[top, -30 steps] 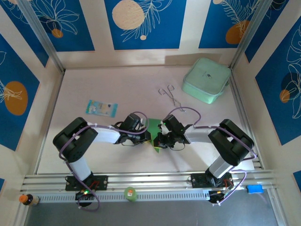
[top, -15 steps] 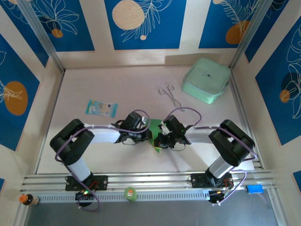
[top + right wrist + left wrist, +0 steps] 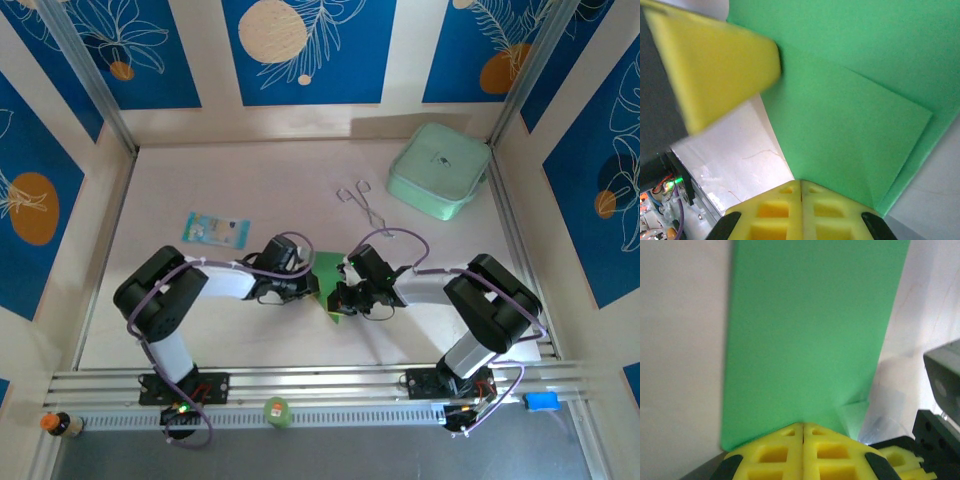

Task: Fold a paper plane with a square sheet of paper (pick it up from the middle)
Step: Third fold the triangle at the center of the table.

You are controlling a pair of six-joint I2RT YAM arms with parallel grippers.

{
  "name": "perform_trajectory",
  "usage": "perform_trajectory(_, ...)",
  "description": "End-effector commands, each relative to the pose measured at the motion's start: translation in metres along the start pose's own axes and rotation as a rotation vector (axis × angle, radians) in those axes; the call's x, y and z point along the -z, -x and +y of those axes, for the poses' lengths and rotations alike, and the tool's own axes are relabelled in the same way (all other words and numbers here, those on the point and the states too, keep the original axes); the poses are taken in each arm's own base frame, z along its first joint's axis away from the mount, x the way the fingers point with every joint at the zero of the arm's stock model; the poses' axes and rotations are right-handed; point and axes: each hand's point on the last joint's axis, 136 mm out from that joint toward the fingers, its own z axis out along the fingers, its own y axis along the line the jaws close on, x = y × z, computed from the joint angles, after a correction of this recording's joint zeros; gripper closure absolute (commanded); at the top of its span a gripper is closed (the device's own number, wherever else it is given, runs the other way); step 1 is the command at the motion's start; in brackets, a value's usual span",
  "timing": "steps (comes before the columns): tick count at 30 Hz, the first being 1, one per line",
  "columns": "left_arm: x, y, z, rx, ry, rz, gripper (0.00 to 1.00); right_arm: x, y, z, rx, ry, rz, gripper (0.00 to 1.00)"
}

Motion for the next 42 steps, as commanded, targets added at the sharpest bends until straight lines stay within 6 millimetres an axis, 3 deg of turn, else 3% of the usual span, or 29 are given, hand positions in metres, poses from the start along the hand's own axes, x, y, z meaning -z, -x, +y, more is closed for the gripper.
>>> perform_trajectory(1, 0.004, 0.018, 0.028, 0.032, 0.074, -0.046, 0.99, -0.001, -0.029, -0.046, -0.091, -0.155, 0.073, 1.0)
perform_trajectory(9, 0.014, 0.036, 0.042, 0.081, 0.103, -0.08, 0.99, -0.003, -0.03, -0.047, -0.094, -0.152, 0.082, 1.0)
perform_trajectory(19, 0.039, 0.048, 0.012, 0.039, 0.045, -0.154, 0.93, -0.001, -0.025, -0.039, -0.053, -0.114, 0.09, 1.0)
perform_trajectory(25, 0.043, 0.036, -0.006, -0.017, -0.035, -0.132, 0.89, 0.001, -0.021, -0.034, -0.029, -0.09, 0.091, 1.0)
perform_trajectory(32, 0.013, 0.006, -0.037, -0.103, -0.124, -0.007, 0.9, 0.003, -0.018, -0.037, -0.042, -0.107, 0.08, 1.0)
perform_trajectory(42, -0.014, -0.01, 0.014, -0.003, -0.022, 0.031, 0.97, 0.01, -0.011, -0.021, -0.016, -0.076, 0.067, 1.0)
